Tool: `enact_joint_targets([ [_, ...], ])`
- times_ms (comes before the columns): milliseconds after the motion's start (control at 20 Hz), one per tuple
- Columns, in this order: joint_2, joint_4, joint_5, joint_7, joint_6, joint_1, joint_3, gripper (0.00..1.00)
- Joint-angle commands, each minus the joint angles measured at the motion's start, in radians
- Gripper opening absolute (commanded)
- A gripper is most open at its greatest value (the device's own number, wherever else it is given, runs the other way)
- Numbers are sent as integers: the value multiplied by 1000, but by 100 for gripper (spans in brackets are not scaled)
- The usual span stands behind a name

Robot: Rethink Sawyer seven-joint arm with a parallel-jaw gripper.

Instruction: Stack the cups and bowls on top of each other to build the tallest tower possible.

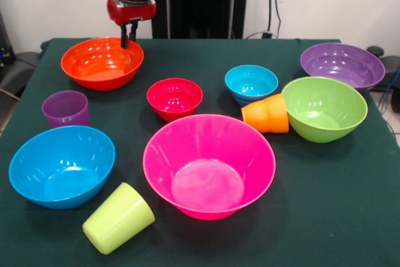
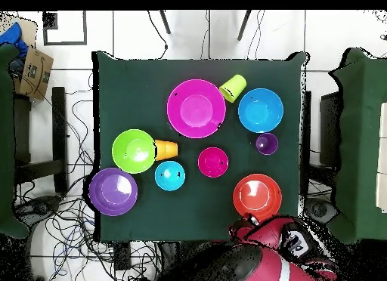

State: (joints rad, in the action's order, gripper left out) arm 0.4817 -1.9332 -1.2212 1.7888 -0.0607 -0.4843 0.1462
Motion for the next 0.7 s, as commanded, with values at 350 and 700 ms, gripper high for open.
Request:
enact_joint_targets([
  [350, 61, 18, 136, 39, 148, 0, -149, 0],
  [700, 97, -10, 202, -30, 253, -24, -195, 0],
])
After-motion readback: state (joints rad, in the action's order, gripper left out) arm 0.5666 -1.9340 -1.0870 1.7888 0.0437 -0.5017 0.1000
